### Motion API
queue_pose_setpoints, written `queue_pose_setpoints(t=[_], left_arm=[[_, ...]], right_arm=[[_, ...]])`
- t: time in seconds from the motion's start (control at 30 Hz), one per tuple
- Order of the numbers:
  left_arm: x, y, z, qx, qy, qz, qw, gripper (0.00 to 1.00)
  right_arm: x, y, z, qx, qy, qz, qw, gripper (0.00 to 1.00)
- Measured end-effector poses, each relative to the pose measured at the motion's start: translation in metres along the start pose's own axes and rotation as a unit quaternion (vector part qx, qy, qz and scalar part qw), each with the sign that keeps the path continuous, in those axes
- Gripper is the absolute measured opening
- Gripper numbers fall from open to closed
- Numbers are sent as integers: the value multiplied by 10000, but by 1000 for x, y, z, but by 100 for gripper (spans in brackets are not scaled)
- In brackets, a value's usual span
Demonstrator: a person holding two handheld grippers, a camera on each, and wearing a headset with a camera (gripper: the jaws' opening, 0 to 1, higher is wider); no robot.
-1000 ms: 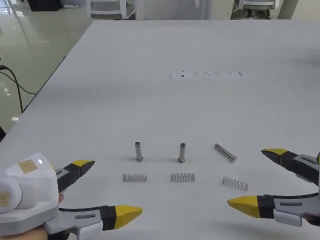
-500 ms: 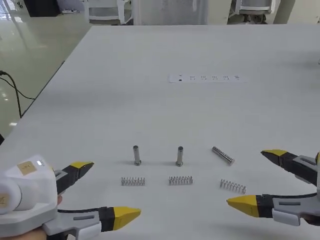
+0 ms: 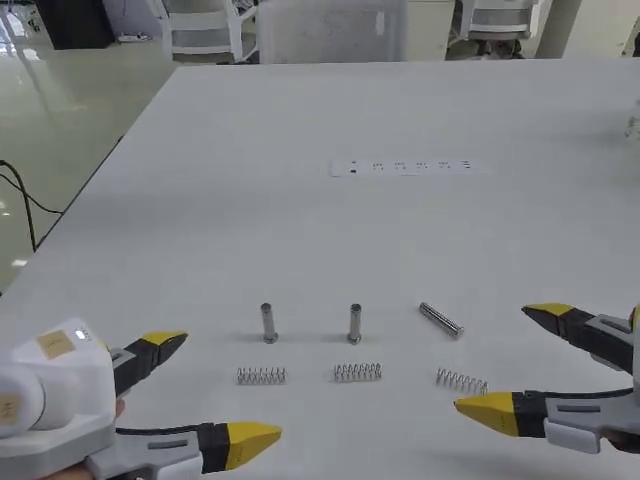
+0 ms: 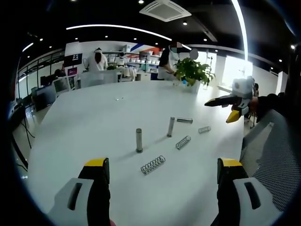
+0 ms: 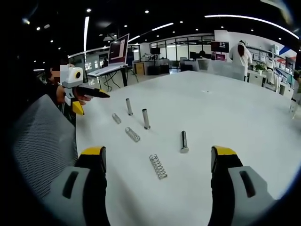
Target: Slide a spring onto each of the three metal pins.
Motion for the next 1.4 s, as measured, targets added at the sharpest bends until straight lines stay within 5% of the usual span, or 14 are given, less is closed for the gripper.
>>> queue_pose_setpoints(t=[0.37, 0.53, 0.87, 1.4], left_arm=[[-2, 2, 0, 38, 43, 18, 10000, 94], [-1, 1, 2, 0, 21, 41, 10000, 94], [1, 3, 2, 27, -5, 49, 10000, 94], [-1, 7, 1, 103, -13, 34, 9999, 94]], right_arm=[[5, -1, 7, -69, 31, -81, 9999, 89], [12, -7, 11, -28, 230, -327, 9992, 85], [36, -30, 27, 34, 339, -626, 9975, 77], [32, -66, 44, -2, 358, -1327, 9905, 62]])
Point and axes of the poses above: the centre of the closed fingertips' face, and the gripper's own axes: y roughly backward along the fingers, z roughly to its right, x roughly out of its top, the point moved 6 cm from there along y, roughly backward along the fingers, and after that the axes turned 3 degrees about -y, right-handed, at the moved point
